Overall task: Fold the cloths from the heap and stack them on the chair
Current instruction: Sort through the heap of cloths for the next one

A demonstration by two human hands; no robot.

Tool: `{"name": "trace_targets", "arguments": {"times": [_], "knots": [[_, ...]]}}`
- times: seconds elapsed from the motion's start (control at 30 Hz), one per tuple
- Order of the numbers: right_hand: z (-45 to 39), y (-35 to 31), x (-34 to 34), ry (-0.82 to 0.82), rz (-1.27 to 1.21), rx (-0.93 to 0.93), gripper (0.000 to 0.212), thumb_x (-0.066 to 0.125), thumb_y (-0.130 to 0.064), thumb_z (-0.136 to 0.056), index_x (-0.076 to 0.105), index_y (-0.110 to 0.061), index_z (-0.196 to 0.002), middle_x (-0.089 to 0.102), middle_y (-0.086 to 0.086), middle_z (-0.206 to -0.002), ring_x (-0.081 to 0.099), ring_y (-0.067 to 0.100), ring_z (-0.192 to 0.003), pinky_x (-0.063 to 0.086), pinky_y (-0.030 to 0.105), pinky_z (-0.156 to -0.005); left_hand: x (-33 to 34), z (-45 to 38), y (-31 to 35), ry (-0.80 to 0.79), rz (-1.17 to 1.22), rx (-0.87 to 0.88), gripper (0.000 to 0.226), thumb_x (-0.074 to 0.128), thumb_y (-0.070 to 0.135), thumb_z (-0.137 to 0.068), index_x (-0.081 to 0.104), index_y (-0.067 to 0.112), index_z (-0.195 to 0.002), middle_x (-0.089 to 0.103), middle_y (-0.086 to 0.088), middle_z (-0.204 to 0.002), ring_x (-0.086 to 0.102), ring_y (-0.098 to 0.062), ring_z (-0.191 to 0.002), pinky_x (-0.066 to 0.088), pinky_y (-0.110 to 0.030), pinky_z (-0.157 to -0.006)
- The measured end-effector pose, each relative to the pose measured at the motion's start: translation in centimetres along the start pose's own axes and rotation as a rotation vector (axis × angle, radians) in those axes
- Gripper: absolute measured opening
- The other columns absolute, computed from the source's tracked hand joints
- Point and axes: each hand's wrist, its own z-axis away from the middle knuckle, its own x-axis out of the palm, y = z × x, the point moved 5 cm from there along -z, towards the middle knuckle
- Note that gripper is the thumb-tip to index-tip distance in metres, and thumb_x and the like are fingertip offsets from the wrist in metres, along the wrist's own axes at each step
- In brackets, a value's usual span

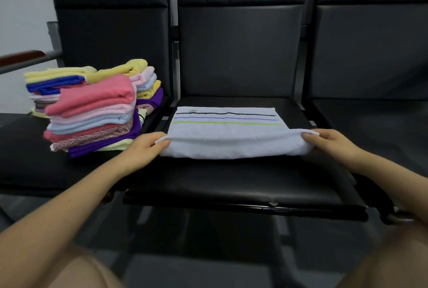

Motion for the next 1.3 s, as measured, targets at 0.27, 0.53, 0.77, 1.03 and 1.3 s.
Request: {"name": "trace_targets", "arguments": {"times": [0.27, 0.53, 0.77, 1.03, 1.3], "knots": [[-0.9, -0.3, 0.9, 0.089, 0.015, 0.120, 0.023, 0.056, -0.027, -0.097, 0.072, -0.012, -0.094, 0.073, 0.003, -0.092, 0.067, 0.018, -0.085, 0.050, 0.031, -0.078, 0.5, -1.9, 0.9, 0.096, 0.211, -0.113, 0.025, 0.057, 0.029, -0.091, 0.069, 0.008, -0.093, 0.066, -0.003, -0.083, 0.058, -0.011, -0.079, 0.042, -0.030, -0.073], [-5.8, 0.1, -0.3, 0.429, 0.210, 0.110, 0.042, 0.051, -0.034, -0.095, 0.063, 0.006, -0.096, 0.065, 0.024, -0.088, 0.062, 0.034, -0.077, 0.050, 0.043, -0.069, 0.8, -9.3, 0.0, 0.354, 0.036, -0.198, 0.015, 0.054, 0.025, -0.094, 0.065, 0.017, -0.086, 0.065, -0.001, -0.082, 0.058, -0.016, -0.081, 0.041, -0.029, -0.067], [-7.1, 1.2, 0.4, 0.244, 0.596, 0.394, 0.047, 0.068, -0.050, -0.083, 0.049, -0.009, -0.071, 0.053, 0.002, -0.072, 0.056, 0.022, -0.068, 0.036, 0.030, -0.052, 3.6, -11.4, -4.1, 0.216, -0.165, -0.427, 0.038, 0.063, 0.031, -0.090, 0.061, 0.011, -0.122, 0.065, -0.006, -0.109, 0.060, -0.025, -0.104, 0.045, -0.032, -0.083], [-5.9, 1.2, 1.5, 0.049, 0.361, 0.566, 0.069, 0.074, -0.039, -0.081, 0.047, -0.006, -0.136, 0.052, 0.010, -0.131, 0.053, 0.027, -0.116, 0.041, 0.032, -0.084, 4.9, -10.7, -3.6, 0.165, -0.334, -0.298, 0.041, 0.051, 0.027, -0.094, 0.051, 0.016, -0.134, 0.061, -0.009, -0.124, 0.056, -0.030, -0.114, 0.045, -0.036, -0.089], [-6.9, -3.1, 5.3, 0.152, -0.320, 0.444, 0.034, 0.059, -0.024, -0.093, 0.058, 0.000, -0.117, 0.064, 0.012, -0.118, 0.063, 0.026, -0.102, 0.053, 0.033, -0.077, 2.8, -9.4, -5.0, 0.271, 0.198, -0.477, 0.031, 0.044, 0.001, -0.089, 0.064, 0.014, -0.109, 0.067, -0.014, -0.106, 0.063, -0.025, -0.091, 0.048, -0.031, -0.080]]}}
